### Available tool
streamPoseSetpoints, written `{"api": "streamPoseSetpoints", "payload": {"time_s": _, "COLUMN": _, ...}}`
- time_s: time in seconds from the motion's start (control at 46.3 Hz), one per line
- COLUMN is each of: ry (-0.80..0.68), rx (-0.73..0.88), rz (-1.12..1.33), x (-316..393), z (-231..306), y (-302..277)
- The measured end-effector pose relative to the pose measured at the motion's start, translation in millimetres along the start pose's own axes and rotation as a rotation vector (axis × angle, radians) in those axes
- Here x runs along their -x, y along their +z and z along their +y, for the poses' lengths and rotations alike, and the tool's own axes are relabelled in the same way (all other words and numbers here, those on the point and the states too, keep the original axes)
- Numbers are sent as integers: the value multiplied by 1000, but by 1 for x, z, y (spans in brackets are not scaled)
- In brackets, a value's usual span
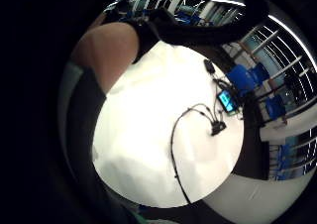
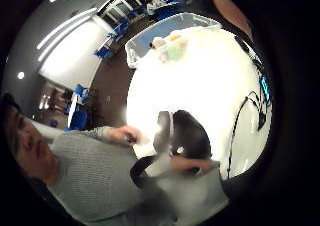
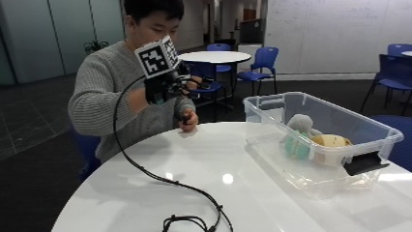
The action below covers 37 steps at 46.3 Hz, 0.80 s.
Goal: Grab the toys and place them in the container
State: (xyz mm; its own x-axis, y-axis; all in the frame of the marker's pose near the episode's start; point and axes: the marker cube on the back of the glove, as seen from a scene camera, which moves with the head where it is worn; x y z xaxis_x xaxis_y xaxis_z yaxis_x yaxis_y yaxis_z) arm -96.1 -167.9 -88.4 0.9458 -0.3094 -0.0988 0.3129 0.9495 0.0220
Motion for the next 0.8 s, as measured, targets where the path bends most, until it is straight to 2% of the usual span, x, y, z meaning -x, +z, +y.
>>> {"api": "streamPoseSetpoints", "payload": {"time_s": 0.151, "ry": -48, "rx": 41, "rz": -82, "x": 19, "z": 44, "y": 15}}
{"api": "streamPoseSetpoints", "payload": {"time_s": 0.302, "ry": -168, "rx": 120, "rz": -186, "x": 73, "z": 132, "y": 59}}
{"api": "streamPoseSetpoints", "payload": {"time_s": 0.497, "ry": -111, "rx": 217, "rz": -311, "x": 120, "z": 236, "y": 121}}
{"api": "streamPoseSetpoints", "payload": {"time_s": 0.799, "ry": 25, "rx": 162, "rz": -229, "x": 125, "z": 270, "y": 156}}
